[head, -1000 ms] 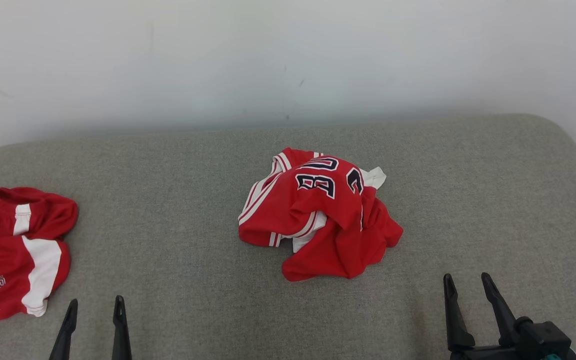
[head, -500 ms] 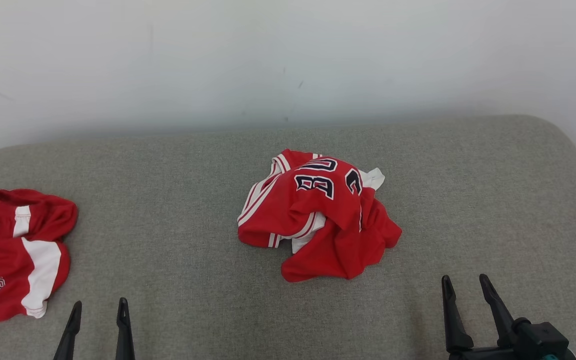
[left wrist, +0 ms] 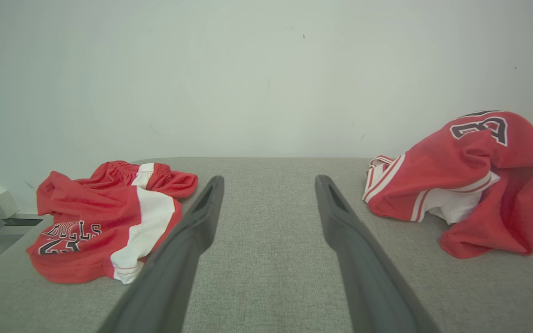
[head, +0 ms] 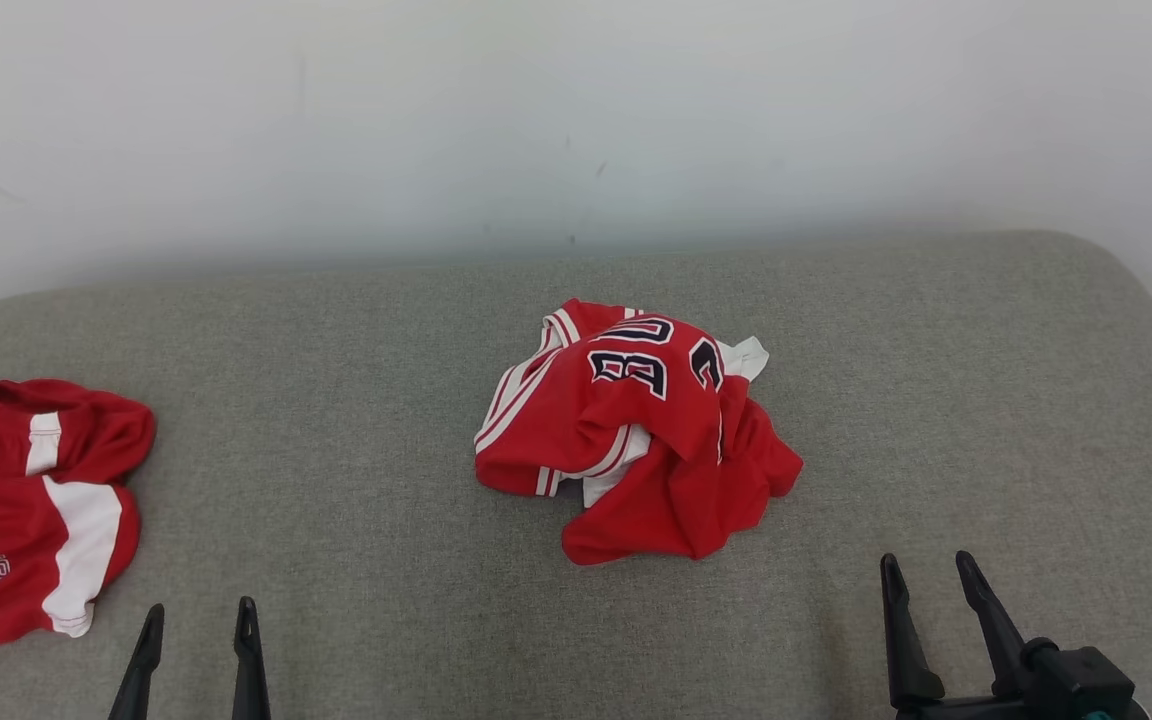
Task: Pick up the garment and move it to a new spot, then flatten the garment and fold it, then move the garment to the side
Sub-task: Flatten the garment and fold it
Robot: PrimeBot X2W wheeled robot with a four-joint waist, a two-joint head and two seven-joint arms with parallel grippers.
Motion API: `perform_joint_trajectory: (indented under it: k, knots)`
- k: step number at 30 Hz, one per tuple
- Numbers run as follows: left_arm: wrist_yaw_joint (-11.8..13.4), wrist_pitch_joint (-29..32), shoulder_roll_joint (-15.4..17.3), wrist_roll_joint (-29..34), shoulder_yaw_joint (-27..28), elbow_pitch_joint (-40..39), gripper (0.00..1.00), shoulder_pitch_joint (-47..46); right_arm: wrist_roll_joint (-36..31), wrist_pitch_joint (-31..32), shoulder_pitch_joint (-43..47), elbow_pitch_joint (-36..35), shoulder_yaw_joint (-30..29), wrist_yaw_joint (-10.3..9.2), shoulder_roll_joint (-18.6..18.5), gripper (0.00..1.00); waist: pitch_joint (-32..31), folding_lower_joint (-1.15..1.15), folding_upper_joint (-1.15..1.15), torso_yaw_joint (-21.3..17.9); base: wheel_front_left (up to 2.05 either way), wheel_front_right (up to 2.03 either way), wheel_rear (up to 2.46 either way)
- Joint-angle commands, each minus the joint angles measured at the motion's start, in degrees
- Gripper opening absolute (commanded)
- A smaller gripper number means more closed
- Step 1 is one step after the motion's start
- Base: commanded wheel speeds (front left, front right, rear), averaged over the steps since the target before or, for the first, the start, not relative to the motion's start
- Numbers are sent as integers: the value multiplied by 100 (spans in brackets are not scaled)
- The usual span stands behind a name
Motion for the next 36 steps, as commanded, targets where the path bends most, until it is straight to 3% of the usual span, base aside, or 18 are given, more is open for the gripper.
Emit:
perform_joint_trajectory:
  k: [1, 10, 18, 25, 36]
  knots:
    - [6, -14, -10, 24, -5, 12, 100, 57, -50, -9, 79, 7, 6, -12, -9, 100, 4, 0, 0, 1, 0, 0, 0]
    - [32, -14, -10, 13, 3, 31, 100, 15, -12, -9, 49, 5, 3, -12, -9, 100, 27, 0, 0, -7, 0, 0, 0]
    - [-42, -14, 67, 43, 48, 286, 100, -581, 16, -9, -152, 1, 96, -12, -11, 100, 206, 0, 0, -169, 0, 0, 0]
    - [-86, -14, 487, -172, -66, 903, 100, -1759, 43, -8, -415, -57, 122, -13, -10, 100, 654, 0, 0, -585, 0, 0, 0]
    - [-85, -14, 1271, -761, -900, 2247, 100, -3133, 252, -9, -765, -115, 104, -13, -7, 100, 1324, 0, 0, -1432, 0, 0, 0]
